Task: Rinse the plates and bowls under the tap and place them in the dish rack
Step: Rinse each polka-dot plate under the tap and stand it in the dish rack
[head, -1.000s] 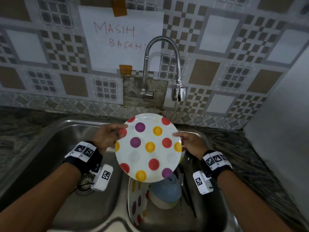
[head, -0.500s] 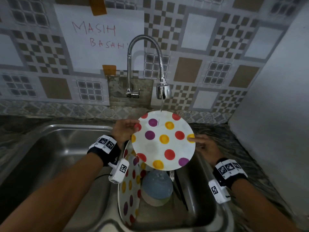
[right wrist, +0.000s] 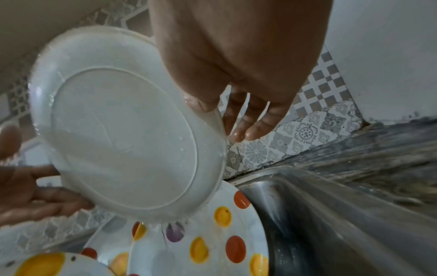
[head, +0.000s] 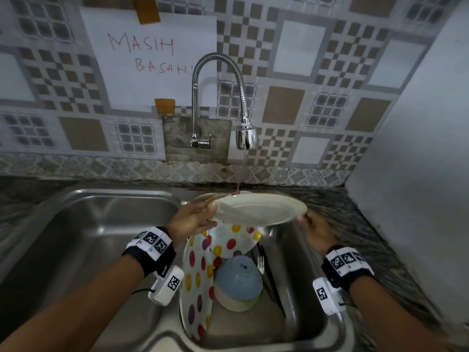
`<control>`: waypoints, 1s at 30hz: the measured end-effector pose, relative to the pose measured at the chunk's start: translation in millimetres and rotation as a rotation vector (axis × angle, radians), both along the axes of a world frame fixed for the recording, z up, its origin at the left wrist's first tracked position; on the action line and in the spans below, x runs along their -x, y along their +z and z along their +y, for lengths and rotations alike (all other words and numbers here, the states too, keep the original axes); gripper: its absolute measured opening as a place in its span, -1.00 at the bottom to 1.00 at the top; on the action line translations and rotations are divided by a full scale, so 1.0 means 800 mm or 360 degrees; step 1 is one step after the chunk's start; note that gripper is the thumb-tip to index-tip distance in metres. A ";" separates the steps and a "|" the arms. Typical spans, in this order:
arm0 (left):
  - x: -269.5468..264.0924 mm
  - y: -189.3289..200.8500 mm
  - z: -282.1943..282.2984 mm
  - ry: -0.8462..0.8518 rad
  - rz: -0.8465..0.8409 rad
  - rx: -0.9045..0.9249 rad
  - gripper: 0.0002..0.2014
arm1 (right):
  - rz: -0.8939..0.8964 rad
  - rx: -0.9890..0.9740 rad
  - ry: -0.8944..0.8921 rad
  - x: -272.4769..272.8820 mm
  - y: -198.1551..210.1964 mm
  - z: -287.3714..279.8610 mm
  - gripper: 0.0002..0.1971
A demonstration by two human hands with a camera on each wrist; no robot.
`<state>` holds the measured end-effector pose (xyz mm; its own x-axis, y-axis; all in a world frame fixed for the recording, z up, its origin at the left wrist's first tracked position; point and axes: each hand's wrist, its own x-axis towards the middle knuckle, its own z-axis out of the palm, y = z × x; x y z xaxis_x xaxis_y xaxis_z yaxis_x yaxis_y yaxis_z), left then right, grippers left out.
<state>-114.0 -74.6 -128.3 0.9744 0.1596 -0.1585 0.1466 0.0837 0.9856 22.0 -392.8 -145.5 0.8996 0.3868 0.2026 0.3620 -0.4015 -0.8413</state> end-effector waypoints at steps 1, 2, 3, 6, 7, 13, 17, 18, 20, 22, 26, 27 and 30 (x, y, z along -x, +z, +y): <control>0.002 -0.001 0.001 -0.0055 -0.0057 -0.0191 -0.43 | -0.0006 -0.0011 0.0004 0.000 0.003 0.003 -0.86; 0.002 -0.002 0.002 -0.0080 -0.0115 -0.0409 -0.50 | -0.0028 -0.0011 -0.0006 -0.001 0.003 0.005 -0.85; 0.001 -0.001 0.002 -0.0064 -0.0152 -0.0583 -0.59 | -0.0045 -0.0004 -0.0024 -0.006 -0.001 0.006 -0.78; -0.005 0.001 0.010 0.0007 -0.0210 -0.0759 -0.57 | -0.0001 0.0092 -0.0098 -0.009 0.000 0.013 -0.77; -0.008 0.000 0.013 0.0001 -0.0216 -0.0769 -0.53 | 0.0011 0.0109 -0.0111 -0.007 0.003 0.017 -0.79; -0.023 0.009 0.008 0.0028 -0.0310 -0.0928 -0.52 | 0.0107 0.0092 -0.0212 -0.008 -0.007 0.022 -0.81; -0.033 0.009 -0.001 -0.0042 -0.0310 -0.0984 -0.47 | 0.0119 -0.0041 -0.0171 0.002 0.004 0.023 -0.55; -0.036 0.008 -0.003 -0.0045 -0.0310 -0.0977 -0.47 | 0.0131 -0.0060 -0.0168 0.003 0.005 0.020 -0.53; -0.042 0.007 -0.006 -0.0083 -0.0275 -0.0905 -0.46 | 0.0153 -0.0061 -0.0164 0.002 0.004 0.012 -0.50; -0.047 0.010 -0.010 -0.0118 -0.0236 -0.0806 -0.44 | 0.0143 0.0001 -0.0172 -0.002 0.001 0.002 -0.51; -0.055 0.011 -0.013 -0.0128 -0.0201 -0.0611 -0.44 | 0.0106 -0.0067 -0.0145 0.001 0.010 -0.008 -0.53; -0.057 0.013 -0.014 -0.0128 -0.0200 -0.0607 -0.43 | 0.0096 -0.0084 -0.0141 0.001 0.010 -0.009 -0.53; -0.058 0.012 -0.008 -0.0129 -0.0182 -0.0538 -0.42 | 0.0064 -0.0075 -0.0114 0.000 0.014 -0.007 -0.50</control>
